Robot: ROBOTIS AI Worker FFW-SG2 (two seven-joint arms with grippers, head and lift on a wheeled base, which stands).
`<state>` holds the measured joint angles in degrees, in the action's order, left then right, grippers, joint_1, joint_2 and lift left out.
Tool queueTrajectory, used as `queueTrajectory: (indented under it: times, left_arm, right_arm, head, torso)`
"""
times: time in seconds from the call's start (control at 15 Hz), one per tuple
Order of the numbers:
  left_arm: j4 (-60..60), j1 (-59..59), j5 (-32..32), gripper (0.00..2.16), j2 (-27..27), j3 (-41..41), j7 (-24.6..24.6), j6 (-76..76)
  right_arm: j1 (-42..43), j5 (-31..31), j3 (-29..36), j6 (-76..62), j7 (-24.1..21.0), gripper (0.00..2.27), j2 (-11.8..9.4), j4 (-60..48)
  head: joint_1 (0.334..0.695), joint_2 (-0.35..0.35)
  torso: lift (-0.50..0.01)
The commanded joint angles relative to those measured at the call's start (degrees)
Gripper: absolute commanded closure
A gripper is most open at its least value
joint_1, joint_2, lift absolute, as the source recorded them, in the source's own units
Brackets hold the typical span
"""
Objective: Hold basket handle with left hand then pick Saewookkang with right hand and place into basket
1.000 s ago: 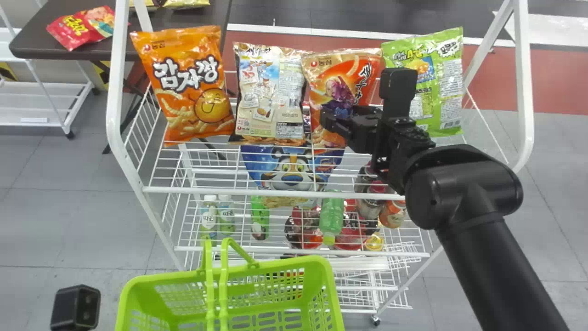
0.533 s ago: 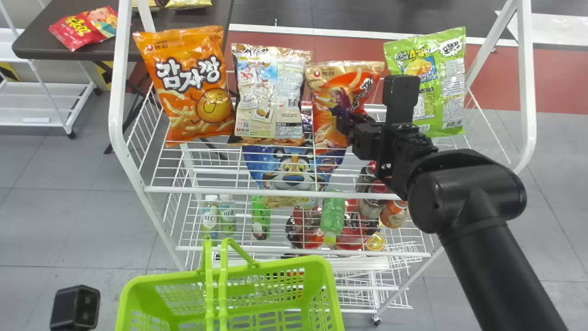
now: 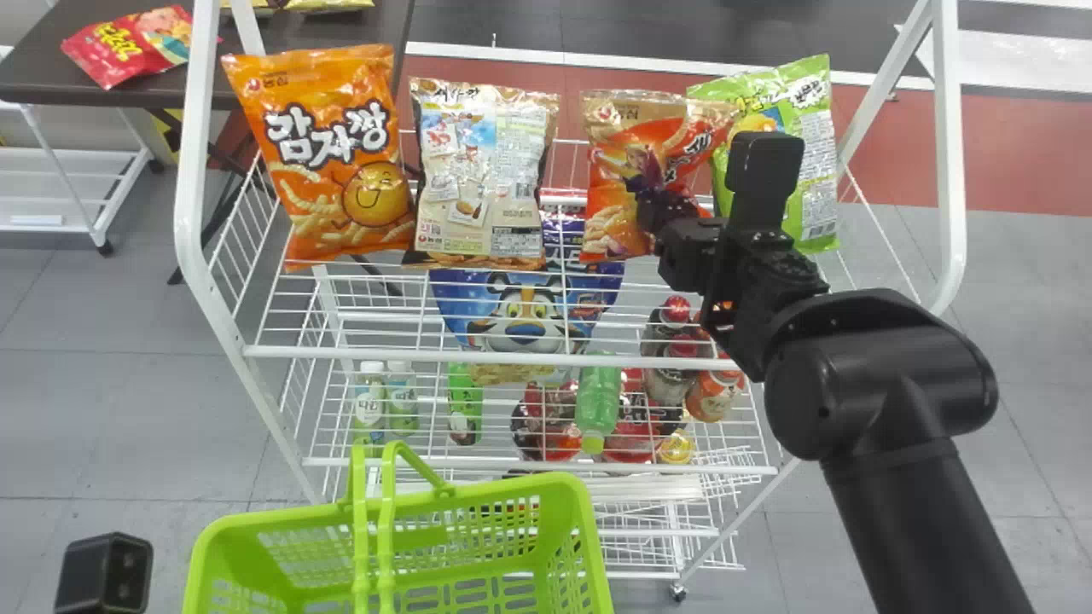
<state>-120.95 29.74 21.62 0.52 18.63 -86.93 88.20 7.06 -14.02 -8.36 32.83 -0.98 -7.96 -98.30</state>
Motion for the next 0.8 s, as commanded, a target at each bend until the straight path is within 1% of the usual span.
queueTrajectory:
  times: [0.0, 0.27, 0.33, 0.47, 0.6, 0.73]
  left_arm:
    - [0.2, -0.2, 0.0, 2.15, 0.0, 0.1, 0.0, 1.8]
    - [0.9, -0.9, -0.1, 2.15, 0.0, 0.1, 0.0, 1.8]
    - [1.0, -1.2, 0.0, 2.15, 0.0, 0.1, 0.1, 1.8]
    - [1.4, -1.6, 0.0, 2.15, 0.0, 0.1, 0.0, 1.8]
    - [2.0, -2.1, -0.1, 2.15, 0.1, 0.1, 0.0, 1.8]
    - [2.7, -2.9, -0.1, 2.15, 0.1, 0.0, 0.0, 1.8]
  right_arm:
    - [-1.5, -0.3, 0.0, 1.6, 0.3, 2.24, 0.0, -3.8]
    - [-3.8, -1.5, -0.4, 6.9, 1.4, 2.24, -0.4, -10.1]
    - [-4.7, -2.0, -0.4, 9.7, 2.1, 2.24, -0.4, -12.2]
    - [-6.7, -3.3, 0.1, 15.5, 2.4, 2.24, -0.6, -16.9]
    - [-9.6, -3.7, 0.9, 19.9, 2.5, 2.24, -0.7, -21.8]
    - [-12.2, -5.4, 2.4, 26.4, 2.5, 2.24, -0.7, -27.0]
  head:
    - [0.695, -0.102]
    - [0.695, -0.083]
    - [0.695, -0.077]
    - [0.695, -0.057]
    - [0.695, -0.046]
    - [0.695, -0.042]
  torso:
    - [-0.019]
    - [-0.019]
    - [-0.019]
    - [-0.019]
    - [-0.019]
    - [-0.019]
